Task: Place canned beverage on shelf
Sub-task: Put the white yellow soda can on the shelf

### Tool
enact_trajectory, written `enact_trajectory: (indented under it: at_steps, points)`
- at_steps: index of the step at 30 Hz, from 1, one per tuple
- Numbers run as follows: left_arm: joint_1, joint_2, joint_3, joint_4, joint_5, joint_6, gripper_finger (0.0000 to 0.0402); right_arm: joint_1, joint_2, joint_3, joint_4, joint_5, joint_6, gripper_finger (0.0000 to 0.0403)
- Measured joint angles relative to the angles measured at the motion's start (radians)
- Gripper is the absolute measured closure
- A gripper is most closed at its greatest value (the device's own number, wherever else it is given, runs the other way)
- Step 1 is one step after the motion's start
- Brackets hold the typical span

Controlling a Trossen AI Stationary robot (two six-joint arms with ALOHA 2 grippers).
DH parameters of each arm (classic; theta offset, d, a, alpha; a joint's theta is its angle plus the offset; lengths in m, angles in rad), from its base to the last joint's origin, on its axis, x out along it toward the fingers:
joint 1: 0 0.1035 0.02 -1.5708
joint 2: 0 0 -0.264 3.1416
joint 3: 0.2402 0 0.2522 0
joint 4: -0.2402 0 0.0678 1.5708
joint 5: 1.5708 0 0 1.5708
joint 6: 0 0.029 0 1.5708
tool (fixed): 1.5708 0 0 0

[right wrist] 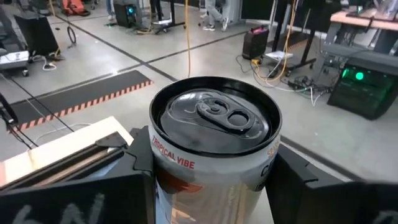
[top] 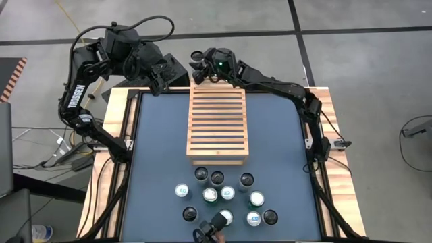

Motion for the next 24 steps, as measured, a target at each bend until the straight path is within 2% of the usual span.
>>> enact_trajectory:
  at_steps: [4,8,14,24]
  points:
    - [0.000,0.000,0.000,0.000,0.000,0.000,0.0106,0.003,0.000,-0.005,-0.001,0.000,-0.007,0.0231]
    - [0.000,0.000,0.000,0.000,0.000,-0.001,0.0106,0.010,-0.001,-0.067,0.071,0.014,-0.018,0.0231]
    - [0.000,0.000,0.000,0.000,0.000,-0.002,0.0106,0.010,0.000,-0.069,0.116,0.015,-0.022,0.0231]
    - [0.000,0.000,0.000,0.000,0.000,0.000,0.0106,0.009,0.000,-0.069,0.070,0.016,-0.026,0.0231]
